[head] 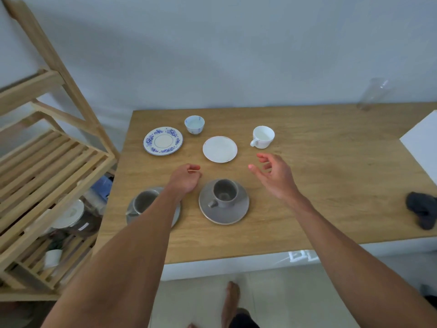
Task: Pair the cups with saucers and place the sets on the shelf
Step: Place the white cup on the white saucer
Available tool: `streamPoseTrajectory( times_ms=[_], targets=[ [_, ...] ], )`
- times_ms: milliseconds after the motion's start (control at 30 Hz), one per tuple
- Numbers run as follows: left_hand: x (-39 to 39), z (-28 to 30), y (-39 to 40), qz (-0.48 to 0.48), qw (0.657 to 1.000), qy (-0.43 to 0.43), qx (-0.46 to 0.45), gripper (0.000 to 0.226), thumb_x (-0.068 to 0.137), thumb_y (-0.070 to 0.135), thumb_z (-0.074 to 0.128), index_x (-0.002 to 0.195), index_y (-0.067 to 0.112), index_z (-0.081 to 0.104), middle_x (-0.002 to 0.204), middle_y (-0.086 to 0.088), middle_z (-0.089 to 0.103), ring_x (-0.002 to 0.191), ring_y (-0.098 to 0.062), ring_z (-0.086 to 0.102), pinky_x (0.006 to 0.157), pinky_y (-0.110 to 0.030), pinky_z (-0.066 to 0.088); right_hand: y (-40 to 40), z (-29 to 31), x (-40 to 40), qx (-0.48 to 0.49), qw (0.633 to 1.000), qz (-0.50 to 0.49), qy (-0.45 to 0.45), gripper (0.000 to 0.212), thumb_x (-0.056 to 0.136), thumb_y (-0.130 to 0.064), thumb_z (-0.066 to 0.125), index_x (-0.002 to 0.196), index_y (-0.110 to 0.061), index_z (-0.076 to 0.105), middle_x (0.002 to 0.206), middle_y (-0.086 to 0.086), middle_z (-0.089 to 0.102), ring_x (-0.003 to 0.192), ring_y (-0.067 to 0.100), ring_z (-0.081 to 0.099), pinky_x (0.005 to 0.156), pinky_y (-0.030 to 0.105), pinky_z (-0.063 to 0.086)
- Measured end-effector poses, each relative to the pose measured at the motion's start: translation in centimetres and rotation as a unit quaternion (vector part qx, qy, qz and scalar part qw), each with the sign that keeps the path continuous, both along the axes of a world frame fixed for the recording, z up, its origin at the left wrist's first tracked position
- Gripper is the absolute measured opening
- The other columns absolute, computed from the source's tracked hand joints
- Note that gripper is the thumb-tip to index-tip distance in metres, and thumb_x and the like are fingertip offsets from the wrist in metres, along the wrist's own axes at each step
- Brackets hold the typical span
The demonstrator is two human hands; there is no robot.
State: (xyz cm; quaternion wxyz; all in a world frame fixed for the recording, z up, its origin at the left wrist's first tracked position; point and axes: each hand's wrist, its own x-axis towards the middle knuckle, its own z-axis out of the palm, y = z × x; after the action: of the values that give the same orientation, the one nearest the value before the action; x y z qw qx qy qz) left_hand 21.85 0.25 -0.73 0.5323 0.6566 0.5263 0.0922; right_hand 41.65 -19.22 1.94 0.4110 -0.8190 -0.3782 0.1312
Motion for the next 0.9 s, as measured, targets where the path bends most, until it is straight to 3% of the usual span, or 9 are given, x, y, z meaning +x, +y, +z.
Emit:
streamPoseTrajectory(
  times_ms=[133,267,333,433,567,700,800,900],
  targets=[
    [1.5,0.7,1.5,0.009,1.0,-0.007,-0.02,0.025,0.095,0.027,0.068,0.12,0.03,0.068,0.107,0.007,0.07,0.099,-0.023,0.074,0.09,-0.042,0.063,2.3,0.5,3.9,-0.003,1.0,-0.031,-0.001,0.054,0.089,-0.034,0.083,0.137,-0.018,0.065,0.128,0.006,0.064,0.103,0.018,0.064,0.095,0.038,0.057],
    [3.1,0.4,3.7,0.034,0.998,-0.012,-0.045,0.033,0.095,0.022,0.067,0.128,0.025,0.066,0.101,0.006,0.068,0.102,-0.025,0.074,0.088,-0.047,0.064,4.9,0.5,8.2,-0.025,0.999,-0.048,0.008,0.067,0.085,-0.033,0.087,0.144,-0.019,0.059,0.138,0.01,0.056,0.113,0.021,0.062,0.098,0.034,0.052],
    [4.0,0.0,4.8,0.046,0.997,-0.014,-0.054,0.037,0.095,0.021,0.068,0.131,0.023,0.065,0.108,0.003,0.069,0.099,-0.025,0.074,0.087,-0.046,0.064,6.2,0.3,10.1,-0.04,0.998,-0.042,0.013,0.074,0.083,-0.034,0.088,0.147,-0.019,0.056,0.14,0.008,0.05,0.128,0.024,0.058,0.106,0.035,0.049],
    [5.4,-0.5,6.1,0.059,0.996,-0.027,-0.063,0.042,0.095,0.019,0.071,0.136,0.02,0.064,0.122,-0.002,0.068,0.099,-0.024,0.074,0.083,-0.042,0.066,8.0,-0.1,12.2,-0.09,0.995,-0.023,0.031,0.091,0.078,-0.035,0.092,0.155,-0.019,0.046,0.151,0.011,0.04,0.14,0.024,0.047,0.104,0.026,0.036],
    [6.9,-1.0,7.6,0.061,0.995,-0.045,-0.071,0.048,0.092,0.019,0.075,0.139,0.02,0.062,0.127,-0.002,0.068,0.101,-0.02,0.074,0.08,-0.035,0.065,10.0,-1.3,14.1,-0.121,0.991,-0.012,0.057,0.115,0.071,-0.04,0.095,0.164,-0.016,0.032,0.162,0.012,0.033,0.147,0.027,0.041,0.114,0.033,0.036],
    [8.1,-1.4,8.6,0.061,0.992,-0.063,-0.086,0.052,0.09,0.009,0.077,0.14,0.015,0.062,0.129,-0.007,0.067,0.104,-0.025,0.074,0.085,-0.042,0.065,11.1,-2.6,15.1,-0.123,0.992,-0.008,0.036,0.095,0.076,-0.04,0.093,0.156,-0.017,0.046,0.15,0.009,0.047,0.135,0.025,0.05,0.106,0.031,0.039],
    [8.7,-1.7,9.0,0.048,0.992,-0.063,-0.095,0.051,0.088,0.001,0.077,0.136,0.015,0.065,0.127,-0.008,0.067,0.11,-0.027,0.071,0.08,-0.041,0.066,11.3,-3.3,15.6,-0.112,0.993,-0.018,0.02,0.078,0.064,-0.06,0.091,0.129,-0.029,0.061,0.125,0.002,0.057,0.109,0.018,0.055,0.089,0.027,0.041],
    [8.8,-1.9,9.3,0.042,0.991,-0.074,-0.106,0.048,0.088,-0.004,0.075,0.131,0.015,0.069,0.123,-0.009,0.069,0.109,-0.026,0.071,0.072,-0.033,0.067,11.2,-3.8,15.5,-0.1,0.994,-0.035,0.023,0.082,0.056,-0.068,0.089,0.124,-0.027,0.067,0.12,0.003,0.064,0.108,0.022,0.063,0.083,0.03,0.047]
  ],
)
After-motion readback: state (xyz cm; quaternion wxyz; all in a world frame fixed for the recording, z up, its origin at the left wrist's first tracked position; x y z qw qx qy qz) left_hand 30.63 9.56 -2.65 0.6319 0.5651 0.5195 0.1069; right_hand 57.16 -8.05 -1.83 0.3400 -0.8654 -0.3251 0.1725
